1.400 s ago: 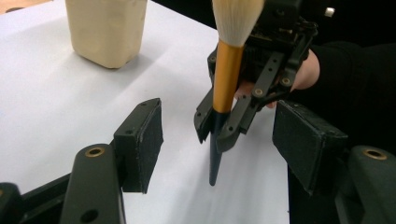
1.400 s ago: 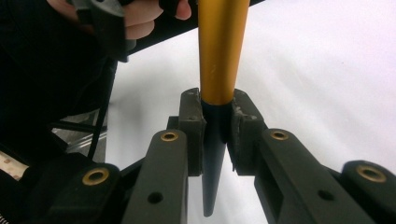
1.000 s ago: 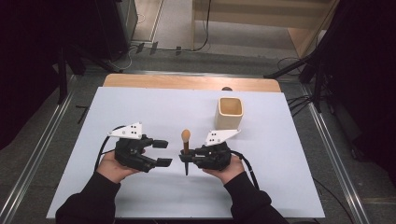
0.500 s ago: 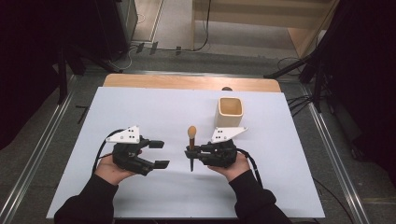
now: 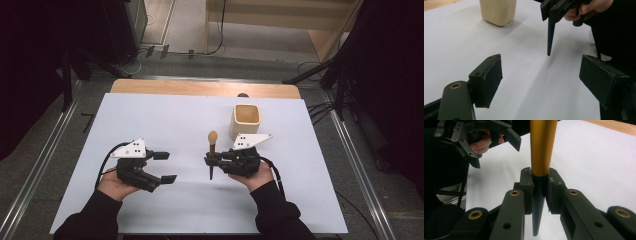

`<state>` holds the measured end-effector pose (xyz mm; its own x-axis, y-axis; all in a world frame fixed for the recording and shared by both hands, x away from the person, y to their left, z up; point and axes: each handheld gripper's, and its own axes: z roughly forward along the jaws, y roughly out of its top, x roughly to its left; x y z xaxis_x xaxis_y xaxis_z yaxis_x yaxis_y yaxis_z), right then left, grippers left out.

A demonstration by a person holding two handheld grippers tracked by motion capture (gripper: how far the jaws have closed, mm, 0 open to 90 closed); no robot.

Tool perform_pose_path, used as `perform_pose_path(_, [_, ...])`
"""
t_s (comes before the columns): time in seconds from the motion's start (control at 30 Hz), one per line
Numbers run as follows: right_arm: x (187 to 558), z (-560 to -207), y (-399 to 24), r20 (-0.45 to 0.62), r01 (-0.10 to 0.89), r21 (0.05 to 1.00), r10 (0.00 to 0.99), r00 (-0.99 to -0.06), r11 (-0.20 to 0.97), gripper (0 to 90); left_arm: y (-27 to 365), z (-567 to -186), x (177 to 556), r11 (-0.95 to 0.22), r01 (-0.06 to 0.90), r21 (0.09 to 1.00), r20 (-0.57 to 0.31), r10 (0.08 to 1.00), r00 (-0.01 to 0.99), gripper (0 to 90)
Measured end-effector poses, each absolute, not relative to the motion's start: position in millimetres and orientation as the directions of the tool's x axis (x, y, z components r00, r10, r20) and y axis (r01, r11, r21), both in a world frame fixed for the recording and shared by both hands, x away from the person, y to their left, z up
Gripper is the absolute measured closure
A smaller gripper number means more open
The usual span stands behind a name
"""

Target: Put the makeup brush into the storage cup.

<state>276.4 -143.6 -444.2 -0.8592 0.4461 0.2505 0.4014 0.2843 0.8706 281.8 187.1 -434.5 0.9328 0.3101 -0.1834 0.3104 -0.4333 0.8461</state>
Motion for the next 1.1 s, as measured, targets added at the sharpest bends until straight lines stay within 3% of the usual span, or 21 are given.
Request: perform_pose_path(1.1, [282,-426,-188,0.221,0.407,0.882,0.552,-0.804,0.238,78.7,212,-436,273,-0.416,0.281,0.865,-0.123,0.367,0.922,16.2])
